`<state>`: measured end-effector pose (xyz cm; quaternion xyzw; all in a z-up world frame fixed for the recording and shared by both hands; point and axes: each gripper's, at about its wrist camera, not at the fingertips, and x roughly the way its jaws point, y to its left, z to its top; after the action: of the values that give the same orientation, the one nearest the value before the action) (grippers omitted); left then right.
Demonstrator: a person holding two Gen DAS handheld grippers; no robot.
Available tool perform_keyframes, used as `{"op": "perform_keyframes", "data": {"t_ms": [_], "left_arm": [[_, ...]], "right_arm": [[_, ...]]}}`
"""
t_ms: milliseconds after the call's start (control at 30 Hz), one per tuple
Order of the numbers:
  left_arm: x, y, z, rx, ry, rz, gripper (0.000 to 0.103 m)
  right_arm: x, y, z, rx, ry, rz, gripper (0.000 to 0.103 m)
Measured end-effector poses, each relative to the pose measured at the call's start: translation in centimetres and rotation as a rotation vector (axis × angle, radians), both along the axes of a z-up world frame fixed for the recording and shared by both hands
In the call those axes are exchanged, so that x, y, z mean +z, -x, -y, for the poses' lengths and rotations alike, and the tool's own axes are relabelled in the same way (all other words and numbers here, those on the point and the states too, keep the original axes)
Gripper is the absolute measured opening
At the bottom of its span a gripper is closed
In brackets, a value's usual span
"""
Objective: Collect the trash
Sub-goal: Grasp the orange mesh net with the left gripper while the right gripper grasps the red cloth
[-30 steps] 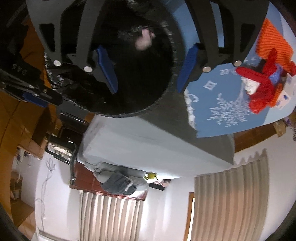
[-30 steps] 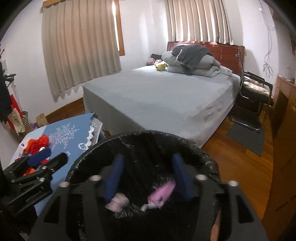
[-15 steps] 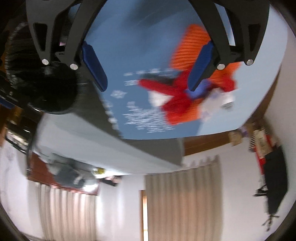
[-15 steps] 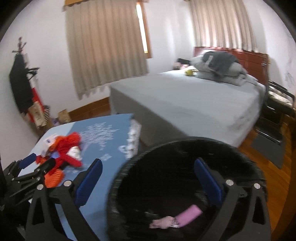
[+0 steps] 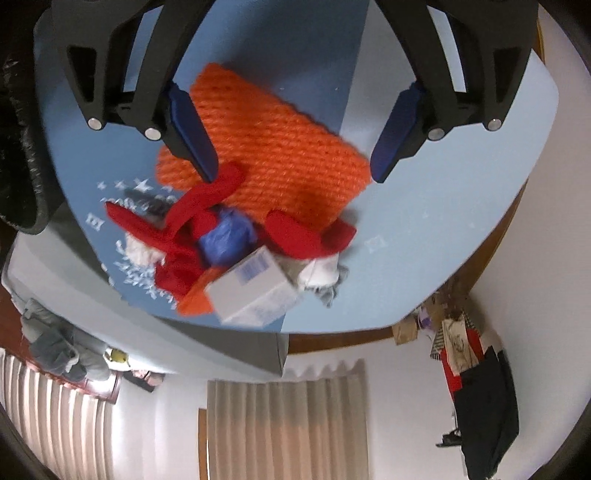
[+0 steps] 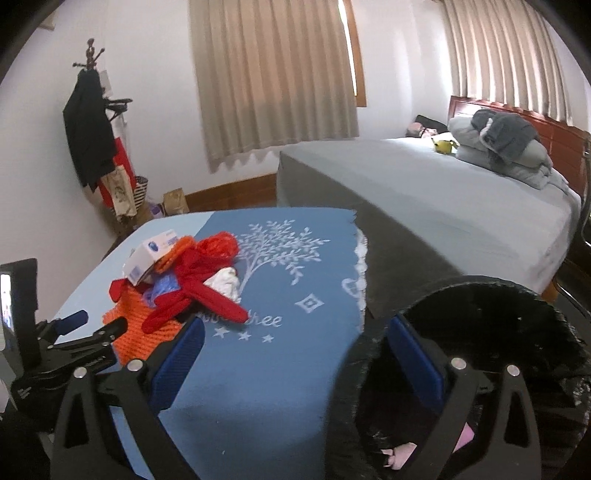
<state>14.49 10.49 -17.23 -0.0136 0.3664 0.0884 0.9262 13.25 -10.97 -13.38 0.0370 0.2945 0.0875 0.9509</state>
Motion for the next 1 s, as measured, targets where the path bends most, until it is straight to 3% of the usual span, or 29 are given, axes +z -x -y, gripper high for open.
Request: {"op": "perform_keyframes", "data": {"t_ms": [467,567,700,833,1000], "left_arm": [[-3.1,-1.5,-0.4,-0.012,0.072,-0.081,0.075],[-3.1,-1.4,-0.4,-0.022,0.103,-0.078,0.065],[-2.8,-1.2,0.7,-0.064,0.105,-0.059,0.036],[-2.7,-1.0,1.2,-0.056,0.107,-0.044,0.017],[-1.3,0.0,0.9,-0.058,0.120,-0.004,0.014]], "right_arm": [[-2.5,-1.5,-1.9,0.047,0.016,-0.052,0.098],[-2.7,-1.7,-2.2,0.058,0.018,-0.056,0.098],[-2.8,-1.8,-2.5,0.063,0.022,-0.059,0.098],[-2.7,-1.7,-2.6,0.064,0.023,-0.057,0.098],[-2.2,-1.5,-2.6,0.063,0.024,-0.043,0.098]]}}
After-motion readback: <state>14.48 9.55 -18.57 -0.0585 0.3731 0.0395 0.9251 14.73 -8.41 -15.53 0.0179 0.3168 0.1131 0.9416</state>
